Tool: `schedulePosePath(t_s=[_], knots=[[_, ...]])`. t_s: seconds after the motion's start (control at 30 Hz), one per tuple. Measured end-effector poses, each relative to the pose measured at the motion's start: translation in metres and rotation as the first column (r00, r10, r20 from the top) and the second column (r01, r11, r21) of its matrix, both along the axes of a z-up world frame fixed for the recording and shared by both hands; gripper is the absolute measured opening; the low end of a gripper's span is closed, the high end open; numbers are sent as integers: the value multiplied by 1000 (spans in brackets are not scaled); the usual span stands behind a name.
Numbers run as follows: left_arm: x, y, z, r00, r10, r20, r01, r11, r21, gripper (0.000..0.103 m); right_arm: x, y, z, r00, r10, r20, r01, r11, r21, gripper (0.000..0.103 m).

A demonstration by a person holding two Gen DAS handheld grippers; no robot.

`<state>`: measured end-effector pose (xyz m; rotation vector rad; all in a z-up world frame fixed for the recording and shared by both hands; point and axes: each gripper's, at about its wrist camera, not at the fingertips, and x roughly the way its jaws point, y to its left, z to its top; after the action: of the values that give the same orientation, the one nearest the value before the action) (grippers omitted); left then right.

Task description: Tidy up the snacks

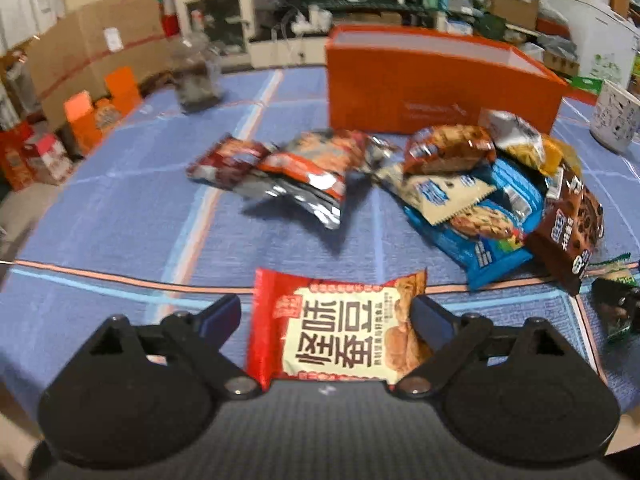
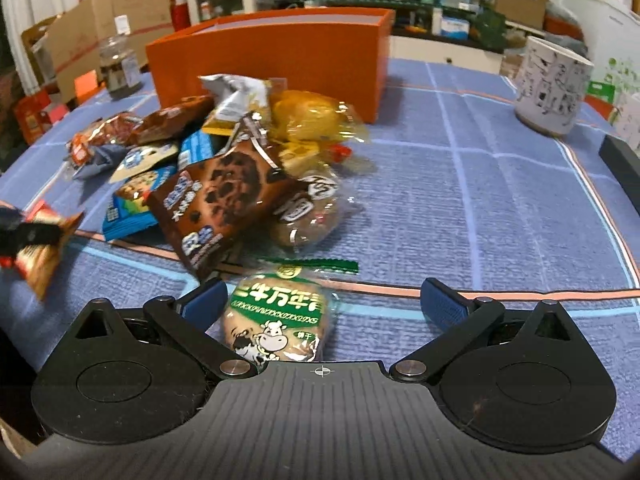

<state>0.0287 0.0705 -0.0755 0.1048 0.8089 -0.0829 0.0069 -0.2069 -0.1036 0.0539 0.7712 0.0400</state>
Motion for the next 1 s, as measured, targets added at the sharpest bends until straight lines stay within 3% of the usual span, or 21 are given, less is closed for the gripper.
schedulePosePath(t_s=[0.1, 0.23, 0.27, 0.47, 0.6, 0.7, 0.8, 0.87, 0.93, 1.0], knots=[[-21, 12, 17, 999, 50, -3, -50, 998, -37, 97, -5, -5, 10, 999, 4, 44, -6, 999, 52, 96], [-38, 35, 18, 992, 76, -103, -96, 973, -209, 98, -6, -9, 18, 997, -4, 72, -1, 997, 74, 96], [-35, 41, 15, 990, 75, -118, -105, 956, -274, 98, -6, -9, 19, 997, -2, 73, -4, 997, 82, 96], [9, 50, 0, 980, 107, -170, -166, 907, -386, 98, -11, -12, 24, 997, -4, 80, -3, 997, 81, 96], [46, 45, 2, 985, 72, -160, -132, 902, -411, 99, -10, -23, 23, 997, -45, 68, 37, 993, 115, 97], [82, 36, 7, 991, 35, -129, -83, 916, -393, 99, -6, -32, 21, 997, -65, 50, 55, 983, 178, 96], [98, 24, 21, 994, 55, -92, -81, 951, -299, 99, -3, -33, 18, 997, -65, 36, 56, 976, 211, 97], [84, 19, 33, 994, 99, -55, -108, 974, -198, 99, -3, -31, 19, 998, -59, 39, 50, 979, 199, 97], [54, 19, 35, 980, 181, -83, -189, 977, -100, 100, -5, -28, 21, 998, -50, 48, 40, 982, 183, 97], [19, 21, 28, 969, 219, -118, -230, 970, -83, 101, -6, -25, 23, 998, -37, 53, 27, 983, 184, 97]])
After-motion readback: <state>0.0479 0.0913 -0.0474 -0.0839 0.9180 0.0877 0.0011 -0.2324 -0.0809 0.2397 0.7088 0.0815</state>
